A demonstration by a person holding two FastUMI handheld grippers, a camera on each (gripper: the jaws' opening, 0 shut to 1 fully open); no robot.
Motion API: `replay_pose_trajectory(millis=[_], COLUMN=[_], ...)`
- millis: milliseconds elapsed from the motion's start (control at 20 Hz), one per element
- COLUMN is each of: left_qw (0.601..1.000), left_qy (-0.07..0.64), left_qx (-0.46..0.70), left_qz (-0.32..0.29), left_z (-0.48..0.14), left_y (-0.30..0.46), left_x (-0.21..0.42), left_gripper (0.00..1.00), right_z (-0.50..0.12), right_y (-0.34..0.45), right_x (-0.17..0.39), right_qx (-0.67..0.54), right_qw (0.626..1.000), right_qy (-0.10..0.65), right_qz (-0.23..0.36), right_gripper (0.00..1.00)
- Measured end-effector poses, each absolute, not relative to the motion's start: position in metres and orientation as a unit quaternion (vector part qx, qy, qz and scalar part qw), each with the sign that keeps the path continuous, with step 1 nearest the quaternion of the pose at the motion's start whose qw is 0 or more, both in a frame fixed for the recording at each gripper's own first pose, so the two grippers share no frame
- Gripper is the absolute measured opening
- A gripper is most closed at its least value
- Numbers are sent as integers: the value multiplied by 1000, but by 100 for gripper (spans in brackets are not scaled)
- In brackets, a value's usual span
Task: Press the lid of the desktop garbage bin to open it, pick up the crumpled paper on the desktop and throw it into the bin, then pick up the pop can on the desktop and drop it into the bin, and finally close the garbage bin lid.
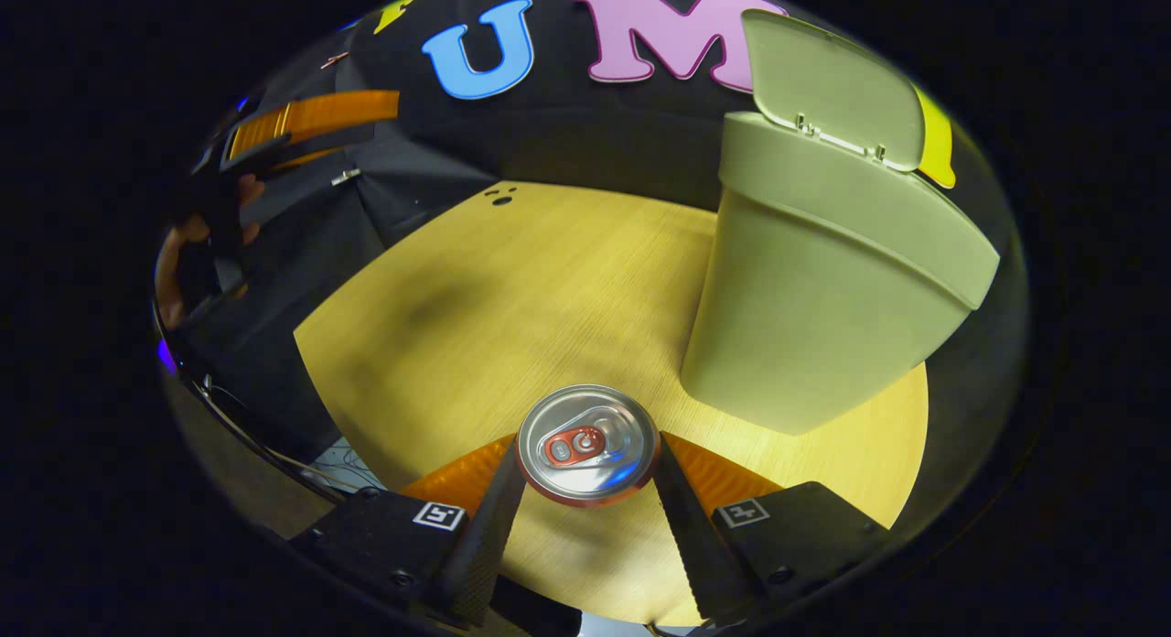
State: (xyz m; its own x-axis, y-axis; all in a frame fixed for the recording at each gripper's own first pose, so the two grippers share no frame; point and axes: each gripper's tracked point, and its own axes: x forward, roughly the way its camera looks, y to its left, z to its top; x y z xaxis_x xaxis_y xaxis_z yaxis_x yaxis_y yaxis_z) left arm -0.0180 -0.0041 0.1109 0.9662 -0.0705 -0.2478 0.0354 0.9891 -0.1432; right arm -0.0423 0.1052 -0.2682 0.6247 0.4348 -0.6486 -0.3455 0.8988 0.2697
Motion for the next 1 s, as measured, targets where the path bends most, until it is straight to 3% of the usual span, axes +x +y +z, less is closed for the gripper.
replay_pose_trajectory(millis=[500,1000], left_qw=[987,988], left_qy=[133,131], left_qx=[-80,-76], left_qz=[-36,-39], left_z=[107,109], left_y=[-14,-14], left_x=[-15,-17], left_gripper=[96,96], right_z=[-134,-76], right_y=[76,4], right_x=[10,70], right_qx=[134,202], right_qw=[934,950], right_qy=[261,189], right_qz=[203,146], right_gripper=[83,83])
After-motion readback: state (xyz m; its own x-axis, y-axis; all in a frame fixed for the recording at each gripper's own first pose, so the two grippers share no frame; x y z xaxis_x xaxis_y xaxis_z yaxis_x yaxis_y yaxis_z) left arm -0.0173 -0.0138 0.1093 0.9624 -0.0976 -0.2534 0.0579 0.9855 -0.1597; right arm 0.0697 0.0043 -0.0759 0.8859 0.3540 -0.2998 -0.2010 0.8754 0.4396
